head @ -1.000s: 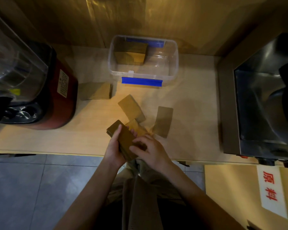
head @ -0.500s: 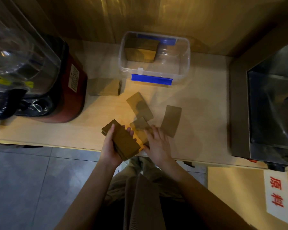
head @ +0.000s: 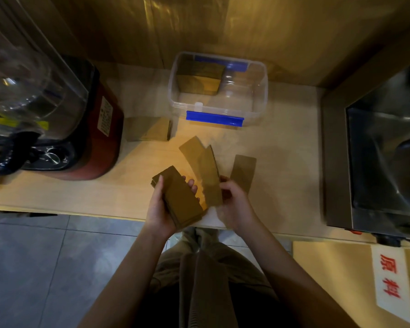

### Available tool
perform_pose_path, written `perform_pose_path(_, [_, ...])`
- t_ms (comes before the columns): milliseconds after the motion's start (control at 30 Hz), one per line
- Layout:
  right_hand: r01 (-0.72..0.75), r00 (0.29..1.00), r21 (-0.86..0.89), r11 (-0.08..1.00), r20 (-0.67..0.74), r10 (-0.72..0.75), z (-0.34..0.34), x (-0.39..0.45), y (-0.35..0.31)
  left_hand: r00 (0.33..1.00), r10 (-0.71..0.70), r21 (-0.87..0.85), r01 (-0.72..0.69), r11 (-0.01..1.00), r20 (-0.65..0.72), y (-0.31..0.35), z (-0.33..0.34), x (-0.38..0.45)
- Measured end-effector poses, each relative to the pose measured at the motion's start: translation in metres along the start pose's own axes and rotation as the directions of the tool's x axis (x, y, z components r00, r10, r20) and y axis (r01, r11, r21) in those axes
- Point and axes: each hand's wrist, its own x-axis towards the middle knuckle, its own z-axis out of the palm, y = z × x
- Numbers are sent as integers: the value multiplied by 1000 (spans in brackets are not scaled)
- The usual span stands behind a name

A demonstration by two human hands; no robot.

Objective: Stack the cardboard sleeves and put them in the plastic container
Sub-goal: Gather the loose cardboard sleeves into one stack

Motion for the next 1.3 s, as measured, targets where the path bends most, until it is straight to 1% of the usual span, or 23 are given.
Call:
perform_pose_path(33, [-23,998,43,999,53,20,2,-1,-1,1000,4,38,-3,999,-11,0,5,-1])
perform_pose_path(67, [-38,997,53,998,70,34,4,-3,-2,999,14,97,-10,995,-33,-1,9,-2])
perform_pose_path(100, [-46,998,46,998,53,43,4,-3,-2,998,24,156,-15,988,-57,-3,14,-3])
perform_pose_path(167, [-40,999,-35,999,14,40,6,-7,-1,997,34,238,-15,971,-76,-6,22,-3])
perform_pose_path(233, [-22,1000,-138,990,-15,20,10,-11,-5,995,32,278,-5,961,-91,-7,25,-3])
perform_pose_path(300, [0,998,-277,961,-66,-20,13,-16,-11,995,27,262,0,965,-99,-6,26,-1])
perform_pose_path(367, [38,991,-342,939,-107,-79,14,-20,-13,995,28,230,-4,973,-100,-6,25,2])
perform_pose_path(433, [106,980,-406,908,-110,-163,12,-22,-12,996,29,212,-11,977,-83,-5,25,4])
perform_pose_path(533, [211,950,-517,830,-92,-299,11,-21,-4,999,13,228,-4,974,-36,-5,26,6])
perform_pose_path(600, [241,928,-571,785,-100,-358,10,-21,0,1000,-13,243,11,970,9,-6,27,7])
perform_pose_path(667, [235,913,-661,713,-100,-395,7,-22,0,999,-35,243,27,970,29,-7,27,9])
perform_pose_path(733, [198,902,-740,643,-118,-414,2,-20,-1,998,-50,226,41,973,34,-8,27,10])
perform_pose_path(800, [132,873,-793,595,-191,-449,-9,-13,-2,998,-52,187,47,981,22,-9,27,11])
perform_pose_path(833, [83,840,-829,553,-240,-486,-15,-8,-2,999,-47,165,44,985,14,-10,27,11])
perform_pose_path(900, [-65,775,-898,435,-320,-545,-28,6,-1,999,-43,139,42,989,4,-11,27,10])
perform_pose_path(933, [-144,762,-916,373,-343,-549,-33,12,0,999,-47,134,47,990,0,-11,28,10])
perform_pose_path(1000, [-271,766,-928,257,-370,-526,-39,23,3,998,-60,120,60,991,-7,-12,27,8])
perform_pose_path(1067, [-339,786,-927,158,-371,-495,-42,30,7,998,-69,104,69,992,-8,-13,26,8])
perform_pose_path(1167, [-390,791,-921,26,-349,-502,-44,35,14,997,-73,73,73,995,-10,-12,26,7])
perform_pose_path(1300, [-408,789,-910,-69,-314,-528,-47,34,13,998,-64,77,65,995,-10,-10,25,9])
